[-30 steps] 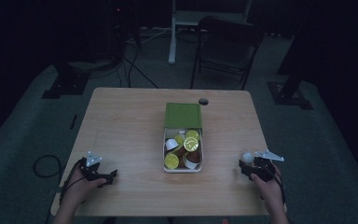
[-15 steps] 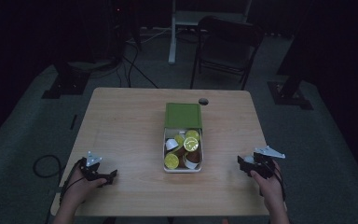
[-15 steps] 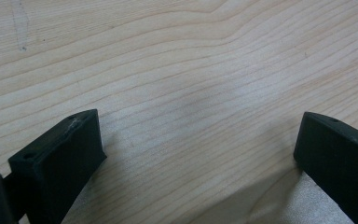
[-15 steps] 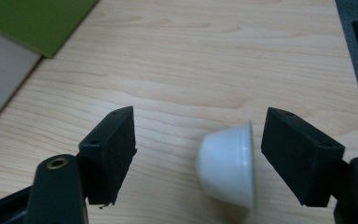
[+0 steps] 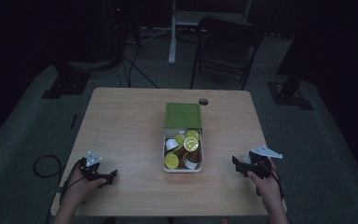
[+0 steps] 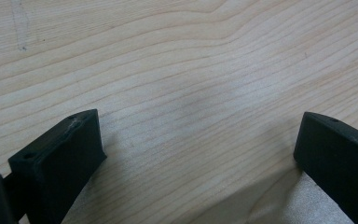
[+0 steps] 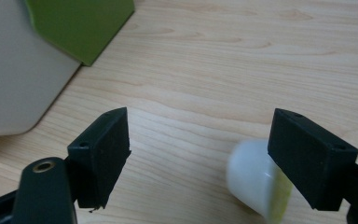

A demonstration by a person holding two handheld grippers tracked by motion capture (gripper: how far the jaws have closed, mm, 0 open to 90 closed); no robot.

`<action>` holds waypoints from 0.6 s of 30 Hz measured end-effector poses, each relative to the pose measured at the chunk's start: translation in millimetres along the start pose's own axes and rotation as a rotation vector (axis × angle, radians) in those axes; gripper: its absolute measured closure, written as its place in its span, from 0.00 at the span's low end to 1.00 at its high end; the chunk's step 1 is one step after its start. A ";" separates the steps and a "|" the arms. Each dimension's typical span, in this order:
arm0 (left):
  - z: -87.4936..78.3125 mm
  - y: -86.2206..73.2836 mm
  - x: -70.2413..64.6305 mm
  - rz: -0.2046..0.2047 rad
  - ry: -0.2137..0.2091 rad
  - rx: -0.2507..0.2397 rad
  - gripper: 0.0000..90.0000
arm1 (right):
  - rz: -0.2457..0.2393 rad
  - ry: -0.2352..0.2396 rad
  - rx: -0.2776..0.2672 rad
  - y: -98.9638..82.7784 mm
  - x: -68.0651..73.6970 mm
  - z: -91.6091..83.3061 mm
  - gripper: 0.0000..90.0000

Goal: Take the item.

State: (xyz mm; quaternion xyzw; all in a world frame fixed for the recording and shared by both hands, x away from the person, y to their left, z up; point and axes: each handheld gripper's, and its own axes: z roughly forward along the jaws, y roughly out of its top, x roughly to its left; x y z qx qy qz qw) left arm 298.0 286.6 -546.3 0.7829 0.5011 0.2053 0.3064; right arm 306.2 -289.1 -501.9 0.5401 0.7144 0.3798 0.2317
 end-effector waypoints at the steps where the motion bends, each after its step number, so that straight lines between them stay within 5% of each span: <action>1: 0.0 0.0 0.0 -0.001 0.000 0.000 0.02 | -0.002 0.005 -0.003 0.7 0.8 -0.5 0.22; 18: 0.0 0.2 0.0 -0.001 0.000 0.001 0.02 | -0.089 0.178 -0.003 1.1 24.8 3.7 0.19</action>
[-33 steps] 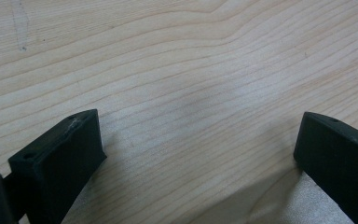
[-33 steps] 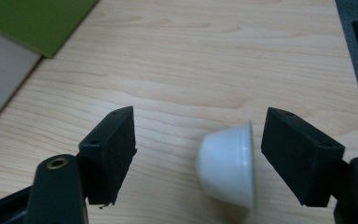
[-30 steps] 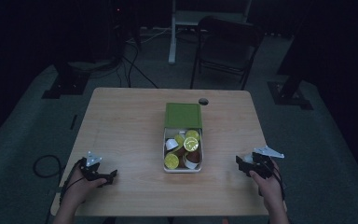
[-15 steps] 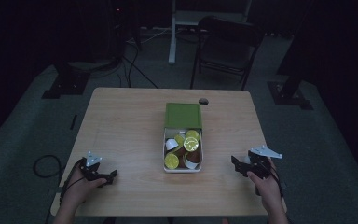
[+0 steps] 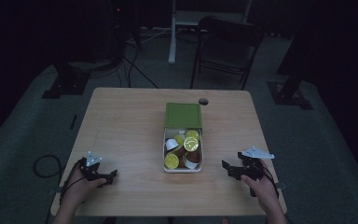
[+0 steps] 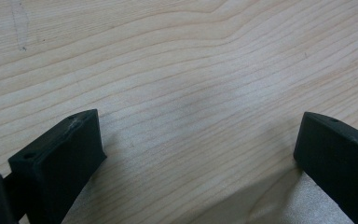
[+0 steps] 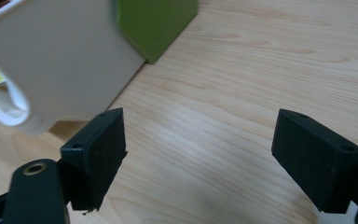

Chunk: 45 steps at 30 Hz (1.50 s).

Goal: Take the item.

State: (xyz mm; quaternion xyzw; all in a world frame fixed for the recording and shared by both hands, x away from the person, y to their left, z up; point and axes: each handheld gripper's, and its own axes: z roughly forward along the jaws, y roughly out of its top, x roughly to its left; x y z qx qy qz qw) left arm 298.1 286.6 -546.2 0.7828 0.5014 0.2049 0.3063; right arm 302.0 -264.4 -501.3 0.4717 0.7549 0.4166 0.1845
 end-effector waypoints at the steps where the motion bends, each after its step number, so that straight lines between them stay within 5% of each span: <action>1: 0.0 0.0 0.0 0.000 0.000 0.000 0.02 | -0.007 0.009 0.001 -0.4 1.1 0.5 0.19; 19: 0.0 -0.1 0.0 0.000 0.000 0.000 0.02 | -0.092 0.162 0.020 -10.4 14.7 8.6 0.15; 25: 0.1 -0.1 0.0 0.000 0.000 -0.001 0.02 | -0.204 0.203 0.064 -18.5 21.2 15.1 0.15; 32: 0.0 -0.1 0.0 0.001 0.000 0.000 0.02 | -0.265 0.277 0.121 -26.1 30.1 23.7 0.15; 45: 0.0 -0.1 0.0 0.001 0.001 0.000 0.02 | -0.296 0.307 0.167 -36.0 32.2 36.0 0.15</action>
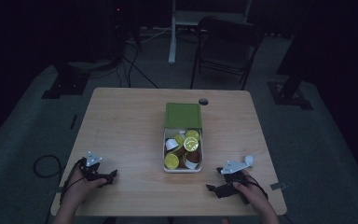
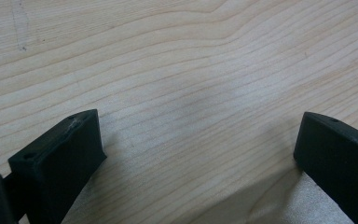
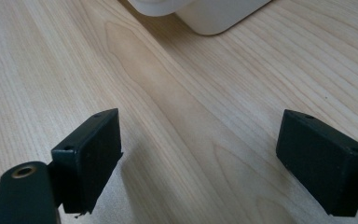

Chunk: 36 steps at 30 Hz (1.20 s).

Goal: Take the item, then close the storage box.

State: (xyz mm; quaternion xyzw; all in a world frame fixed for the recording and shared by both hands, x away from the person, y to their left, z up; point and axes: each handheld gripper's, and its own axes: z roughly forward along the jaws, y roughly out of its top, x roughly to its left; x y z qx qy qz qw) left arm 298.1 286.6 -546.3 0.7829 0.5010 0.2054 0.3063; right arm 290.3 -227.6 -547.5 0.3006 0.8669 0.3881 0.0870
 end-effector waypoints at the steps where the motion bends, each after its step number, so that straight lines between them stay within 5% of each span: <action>1: 0.0 0.0 0.0 0.000 0.000 0.000 0.02 | 0.000 0.000 0.000 0.0 0.0 0.0 0.15; 19: -0.5 -0.3 -2.2 0.008 -0.008 0.002 0.02 | 0.021 0.010 -0.027 -2.6 -3.7 -0.3 0.14; 30: 0.5 4.4 -25.7 0.129 -0.098 -0.001 0.06 | -0.010 -0.032 -0.010 -0.9 -0.1 1.9 0.14; 36: -0.9 10.0 -49.1 0.217 -0.167 -0.023 0.05 | 0.003 -0.041 -0.008 0.8 0.9 1.5 0.14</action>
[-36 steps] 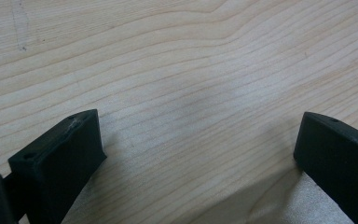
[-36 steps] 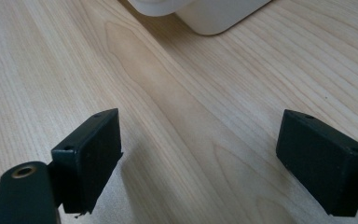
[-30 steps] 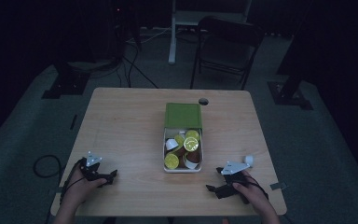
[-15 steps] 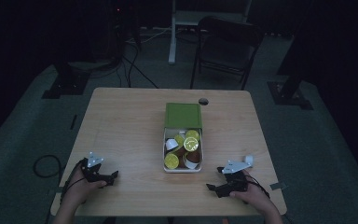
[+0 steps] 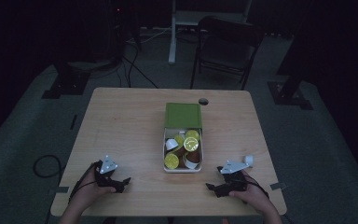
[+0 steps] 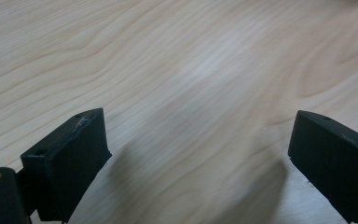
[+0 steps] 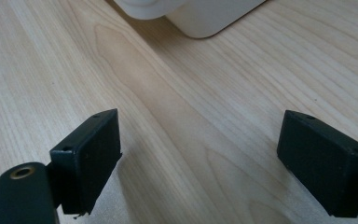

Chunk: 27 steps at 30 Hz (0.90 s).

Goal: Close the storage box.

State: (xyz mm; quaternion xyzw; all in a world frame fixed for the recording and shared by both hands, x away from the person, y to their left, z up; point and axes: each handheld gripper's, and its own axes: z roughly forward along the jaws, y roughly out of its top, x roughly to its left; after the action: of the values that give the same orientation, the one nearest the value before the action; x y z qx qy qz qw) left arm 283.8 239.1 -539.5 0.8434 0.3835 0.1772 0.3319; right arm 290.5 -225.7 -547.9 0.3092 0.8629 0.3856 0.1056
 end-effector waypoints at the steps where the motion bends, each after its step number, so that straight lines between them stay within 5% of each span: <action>1: 1.3 1.4 -4.0 0.013 -0.014 -0.008 0.05 | 0.001 -0.003 -0.001 0.5 0.1 -0.2 0.14; 9: 10.5 7.4 -24.9 0.062 -0.105 -0.052 0.05 | 0.034 -0.001 -0.068 10.9 2.2 -8.3 0.14; 27: 16.0 36.3 -44.7 0.091 -0.178 -0.188 0.06 | 0.069 0.029 -0.163 26.8 3.5 -13.2 0.14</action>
State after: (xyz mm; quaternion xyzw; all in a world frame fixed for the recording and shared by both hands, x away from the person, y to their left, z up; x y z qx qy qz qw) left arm 283.1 180.6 -527.7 0.8376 0.2956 0.1516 0.4337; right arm 294.4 -217.8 -519.2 0.3236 0.8188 0.4625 0.1047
